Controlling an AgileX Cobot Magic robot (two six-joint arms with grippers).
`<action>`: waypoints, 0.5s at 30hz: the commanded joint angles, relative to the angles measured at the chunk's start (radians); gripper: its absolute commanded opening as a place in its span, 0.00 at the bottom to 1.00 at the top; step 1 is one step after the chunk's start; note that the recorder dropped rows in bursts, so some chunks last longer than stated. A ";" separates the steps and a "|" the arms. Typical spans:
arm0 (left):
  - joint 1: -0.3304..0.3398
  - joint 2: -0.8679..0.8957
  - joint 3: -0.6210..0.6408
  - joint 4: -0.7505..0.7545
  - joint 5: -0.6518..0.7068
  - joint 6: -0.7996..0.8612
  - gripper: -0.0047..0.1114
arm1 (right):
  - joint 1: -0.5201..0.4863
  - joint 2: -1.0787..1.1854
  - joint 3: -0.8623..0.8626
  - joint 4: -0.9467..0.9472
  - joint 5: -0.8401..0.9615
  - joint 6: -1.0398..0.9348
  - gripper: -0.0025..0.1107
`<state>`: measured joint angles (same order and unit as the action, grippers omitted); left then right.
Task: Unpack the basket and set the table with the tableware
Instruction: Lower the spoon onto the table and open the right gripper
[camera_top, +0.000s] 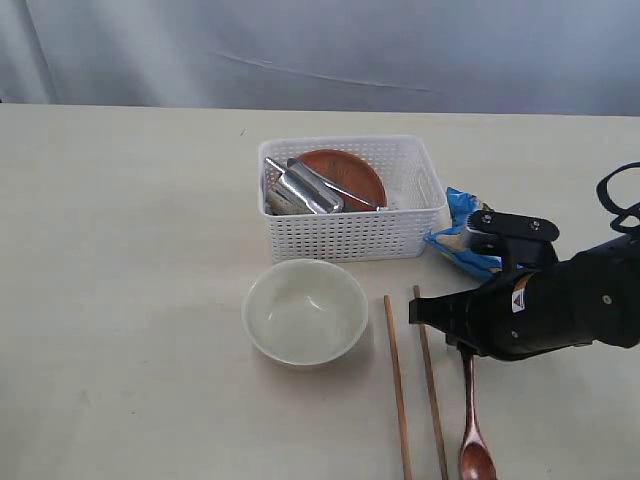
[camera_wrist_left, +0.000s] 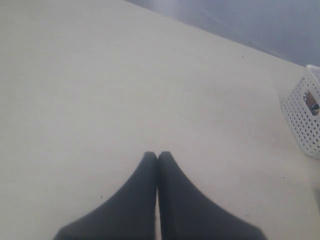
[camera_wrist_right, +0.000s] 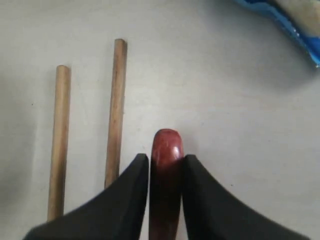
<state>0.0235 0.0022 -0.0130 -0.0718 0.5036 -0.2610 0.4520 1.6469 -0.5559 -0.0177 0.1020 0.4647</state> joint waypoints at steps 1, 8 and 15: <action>-0.007 -0.002 0.006 -0.003 -0.005 -0.002 0.04 | -0.007 0.002 0.002 -0.010 -0.011 0.018 0.35; -0.007 -0.002 0.006 -0.003 -0.005 -0.002 0.04 | -0.007 0.001 0.002 -0.010 -0.011 0.007 0.36; -0.007 -0.002 0.006 -0.003 -0.005 -0.002 0.04 | -0.007 -0.089 -0.093 -0.010 0.168 -0.092 0.36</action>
<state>0.0235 0.0022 -0.0130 -0.0718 0.5036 -0.2610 0.4520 1.6055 -0.6042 -0.0177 0.1951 0.4250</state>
